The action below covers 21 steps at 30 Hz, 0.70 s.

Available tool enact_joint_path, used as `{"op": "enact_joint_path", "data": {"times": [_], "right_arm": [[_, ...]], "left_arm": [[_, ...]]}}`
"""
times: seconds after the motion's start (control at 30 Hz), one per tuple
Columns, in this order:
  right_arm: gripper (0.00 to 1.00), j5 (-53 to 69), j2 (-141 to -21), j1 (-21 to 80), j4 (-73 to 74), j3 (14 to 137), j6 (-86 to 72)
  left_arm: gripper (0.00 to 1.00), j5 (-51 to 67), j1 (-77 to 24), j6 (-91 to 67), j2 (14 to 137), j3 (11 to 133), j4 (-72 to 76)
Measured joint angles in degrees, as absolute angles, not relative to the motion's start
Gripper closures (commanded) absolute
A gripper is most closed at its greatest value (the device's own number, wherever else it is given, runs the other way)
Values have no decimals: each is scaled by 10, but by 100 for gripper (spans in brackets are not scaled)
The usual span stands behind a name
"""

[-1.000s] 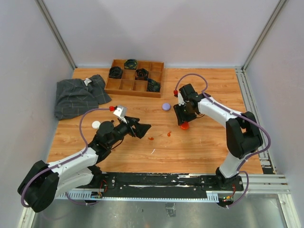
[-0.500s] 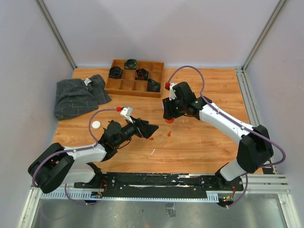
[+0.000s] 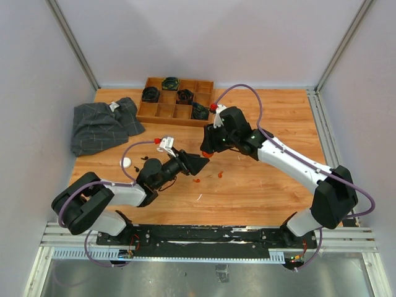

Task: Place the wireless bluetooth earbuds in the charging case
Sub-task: Pick up the charging case at the center of the board.

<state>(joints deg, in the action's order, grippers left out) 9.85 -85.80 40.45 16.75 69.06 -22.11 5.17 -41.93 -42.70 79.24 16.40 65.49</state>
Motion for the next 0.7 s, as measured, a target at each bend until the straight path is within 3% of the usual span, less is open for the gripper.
{"op": "enact_joint_path", "data": {"times": [0.33,0.57,0.7], "right_arm": [[59,100,-853,422,152,691,-239],[58,98,-851,431,144,691,-241],[50,97,-849,431,141,691,-240]], "left_arm": [[52,35,-422,-424,833,180,699],[88,30,-422,-418,833,184,708],[99,31,-422,-409,833,183,711]]}}
